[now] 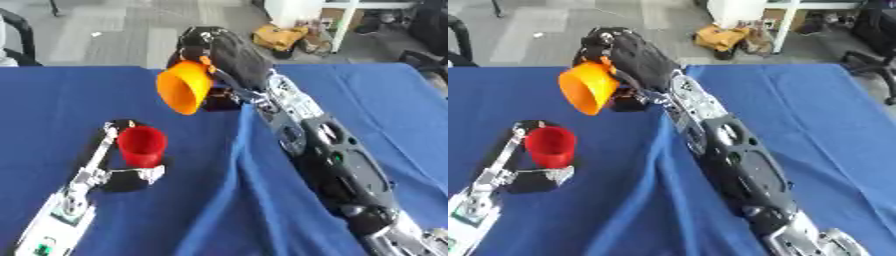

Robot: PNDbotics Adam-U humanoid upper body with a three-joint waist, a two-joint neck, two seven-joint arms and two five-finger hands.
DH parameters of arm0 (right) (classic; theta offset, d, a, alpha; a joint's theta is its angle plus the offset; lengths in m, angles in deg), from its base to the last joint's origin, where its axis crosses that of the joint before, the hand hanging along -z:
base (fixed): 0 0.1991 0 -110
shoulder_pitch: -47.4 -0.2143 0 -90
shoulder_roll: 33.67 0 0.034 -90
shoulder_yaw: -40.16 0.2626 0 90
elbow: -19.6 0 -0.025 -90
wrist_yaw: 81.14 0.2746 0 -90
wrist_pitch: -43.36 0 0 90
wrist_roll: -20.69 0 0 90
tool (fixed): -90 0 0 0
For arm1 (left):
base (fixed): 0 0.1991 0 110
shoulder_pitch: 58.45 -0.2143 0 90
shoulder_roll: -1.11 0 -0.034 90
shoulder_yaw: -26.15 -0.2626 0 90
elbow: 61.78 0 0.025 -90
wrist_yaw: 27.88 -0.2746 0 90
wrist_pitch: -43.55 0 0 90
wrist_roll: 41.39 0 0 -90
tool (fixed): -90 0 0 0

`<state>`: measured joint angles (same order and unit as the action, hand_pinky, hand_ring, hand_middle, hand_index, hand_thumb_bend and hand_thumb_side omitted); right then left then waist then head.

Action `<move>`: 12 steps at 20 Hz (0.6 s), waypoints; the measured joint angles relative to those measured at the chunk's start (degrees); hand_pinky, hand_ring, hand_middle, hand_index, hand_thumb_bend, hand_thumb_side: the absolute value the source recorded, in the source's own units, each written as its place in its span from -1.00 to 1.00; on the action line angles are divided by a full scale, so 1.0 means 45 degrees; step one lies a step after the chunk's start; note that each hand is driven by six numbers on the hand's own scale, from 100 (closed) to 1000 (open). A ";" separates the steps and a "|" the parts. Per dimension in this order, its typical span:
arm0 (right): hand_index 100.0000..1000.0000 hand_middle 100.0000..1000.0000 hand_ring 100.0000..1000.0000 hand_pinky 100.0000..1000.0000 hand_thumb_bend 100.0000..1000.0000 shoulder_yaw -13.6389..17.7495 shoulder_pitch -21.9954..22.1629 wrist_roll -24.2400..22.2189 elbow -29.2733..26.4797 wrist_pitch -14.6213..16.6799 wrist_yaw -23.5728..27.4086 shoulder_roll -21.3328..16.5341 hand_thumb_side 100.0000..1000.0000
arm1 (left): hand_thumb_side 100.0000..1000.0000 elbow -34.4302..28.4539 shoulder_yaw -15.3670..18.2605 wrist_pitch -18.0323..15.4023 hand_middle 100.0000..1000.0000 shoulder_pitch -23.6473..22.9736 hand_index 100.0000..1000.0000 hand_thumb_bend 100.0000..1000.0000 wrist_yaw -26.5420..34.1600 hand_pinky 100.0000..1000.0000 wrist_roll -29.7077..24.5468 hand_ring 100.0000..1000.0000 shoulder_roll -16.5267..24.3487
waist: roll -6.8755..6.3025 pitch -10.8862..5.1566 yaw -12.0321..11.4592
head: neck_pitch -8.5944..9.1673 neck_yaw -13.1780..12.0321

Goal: Pour the contents of one cup into another cup.

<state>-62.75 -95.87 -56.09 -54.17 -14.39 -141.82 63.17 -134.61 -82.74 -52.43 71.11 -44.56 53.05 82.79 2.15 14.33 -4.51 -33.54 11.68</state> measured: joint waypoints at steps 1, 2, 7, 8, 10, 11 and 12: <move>-0.64 -0.84 0.24 -0.02 -1.00 0.0003 0.0131 0.0040 -0.0145 -0.0122 0.0210 0.0000 -1.00 | -1.00 0.0286 0.0224 -0.0059 -0.17 0.0030 0.22 0.34 -0.0185 -0.35 0.0206 -0.15 0.0000 | 0.0000 0.0020 0.0046 | 0.0019 -0.0010; -0.64 -0.84 0.24 -0.02 -1.00 0.0003 0.0277 0.0060 -0.0335 -0.0246 0.0423 0.0000 -1.00 | -1.00 0.0556 0.0467 -0.0136 -0.10 0.0061 0.26 0.53 -0.0384 -0.32 0.0413 -0.09 0.0001 | 0.0000 0.0036 0.0081 | 0.0046 -0.0030; -0.65 -0.85 0.25 -0.06 -1.00 0.0048 0.1167 -0.0066 -0.1315 -0.0970 0.1454 -0.0036 -1.00 | -0.80 0.1293 0.1284 -0.0535 0.43 0.0004 0.50 1.00 -0.1228 0.00 0.1447 0.39 0.0086 | -0.0016 0.0050 0.0233 | 0.0109 -0.0142; -0.65 -0.85 0.25 -0.07 -1.00 0.0116 0.1355 -0.0116 -0.1480 -0.1140 0.1648 -0.0073 -1.00 | -0.74 0.1326 0.1344 -0.0601 0.45 -0.0057 0.51 1.00 -0.1292 0.02 0.1646 0.41 0.0100 | -0.0026 0.0050 0.0250 | 0.0114 -0.0165; -0.66 -0.86 0.25 -0.09 -1.00 0.0281 0.1778 -0.0222 -0.1771 -0.1497 0.2056 -0.0163 -1.00 | -0.63 0.1323 0.1378 -0.0695 0.46 -0.0179 0.52 1.00 -0.1342 0.03 0.2050 0.42 0.0155 | -0.0033 0.0050 0.0295 | 0.0155 -0.0217; -0.67 -0.87 0.25 -0.10 -1.00 0.0390 0.2004 -0.0268 -0.1915 -0.1673 0.2244 -0.0219 -1.00 | -0.54 0.1312 0.1394 -0.0717 0.46 -0.0231 0.53 0.94 -0.1322 0.03 0.2239 0.42 0.0206 | -0.0037 0.0050 0.0315 | 0.0172 -0.0225; -0.67 -0.87 0.25 -0.11 -1.00 0.0502 0.2218 -0.0304 -0.2051 -0.1855 0.2429 -0.0289 -1.00 | -0.43 0.1284 0.1409 -0.0724 0.46 -0.0292 0.53 0.84 -0.1255 0.03 0.2432 0.42 0.0239 | -0.0054 0.0050 0.0316 | 0.0201 -0.0231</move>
<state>-60.49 -85.89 -57.46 -63.40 -22.74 -130.88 61.87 -128.83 -76.39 -55.68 69.79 -50.21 64.00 83.87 1.91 14.55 -3.09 -32.64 10.64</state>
